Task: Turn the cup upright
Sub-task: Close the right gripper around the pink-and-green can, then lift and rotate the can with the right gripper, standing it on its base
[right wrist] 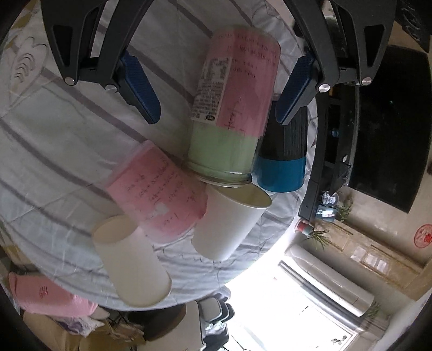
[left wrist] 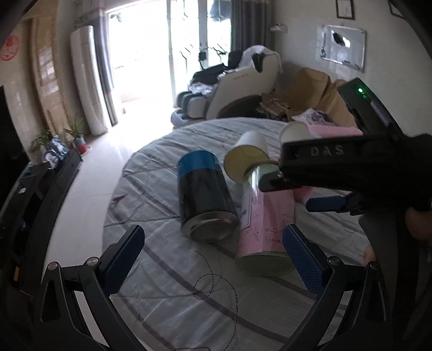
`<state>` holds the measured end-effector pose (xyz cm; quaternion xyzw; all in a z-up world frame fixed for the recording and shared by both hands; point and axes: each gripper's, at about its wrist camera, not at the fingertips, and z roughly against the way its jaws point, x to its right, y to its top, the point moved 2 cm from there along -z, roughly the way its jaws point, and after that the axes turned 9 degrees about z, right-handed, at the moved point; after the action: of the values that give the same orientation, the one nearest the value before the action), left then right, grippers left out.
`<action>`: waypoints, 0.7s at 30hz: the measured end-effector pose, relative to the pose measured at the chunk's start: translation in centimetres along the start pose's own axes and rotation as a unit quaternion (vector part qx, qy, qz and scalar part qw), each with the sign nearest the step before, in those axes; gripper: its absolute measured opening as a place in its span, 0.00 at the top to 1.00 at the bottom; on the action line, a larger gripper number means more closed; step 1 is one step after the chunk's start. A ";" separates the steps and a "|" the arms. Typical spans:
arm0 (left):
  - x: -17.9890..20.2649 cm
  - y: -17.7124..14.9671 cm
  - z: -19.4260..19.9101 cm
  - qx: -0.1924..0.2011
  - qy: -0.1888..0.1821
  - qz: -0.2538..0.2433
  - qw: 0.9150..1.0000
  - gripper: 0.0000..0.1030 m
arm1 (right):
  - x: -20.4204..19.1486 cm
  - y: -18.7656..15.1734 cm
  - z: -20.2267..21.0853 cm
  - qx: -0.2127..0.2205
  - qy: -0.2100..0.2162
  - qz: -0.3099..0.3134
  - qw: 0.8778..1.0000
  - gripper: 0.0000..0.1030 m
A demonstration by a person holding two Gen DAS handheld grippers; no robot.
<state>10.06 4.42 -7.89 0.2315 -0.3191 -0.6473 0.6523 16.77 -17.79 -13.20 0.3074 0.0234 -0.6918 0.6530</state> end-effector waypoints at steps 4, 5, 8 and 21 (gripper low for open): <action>0.0 0.0 -1.5 -0.016 -0.014 -0.004 1.000 0.00 | 0.2 0.1 -0.9 -0.006 0.002 -0.006 1.000 0.14; 0.0 0.0 -1.8 -0.020 -0.015 -0.006 1.000 0.00 | 0.2 0.2 -1.2 -0.008 0.003 -0.005 1.000 0.14; 0.1 -0.2 -2.2 -0.022 -0.025 -0.006 0.999 0.00 | 0.3 0.5 -1.9 -0.018 0.013 -0.007 1.000 0.14; 1.6 -1.7 -1.1 -0.038 -0.055 -0.016 0.998 0.00 | -1.2 -0.8 1.7 0.027 0.024 0.067 0.997 0.28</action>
<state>9.64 2.65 -9.70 0.1757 -0.3255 -0.6809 0.6321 15.33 -17.36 -11.60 0.3422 -0.0005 -0.6390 0.6889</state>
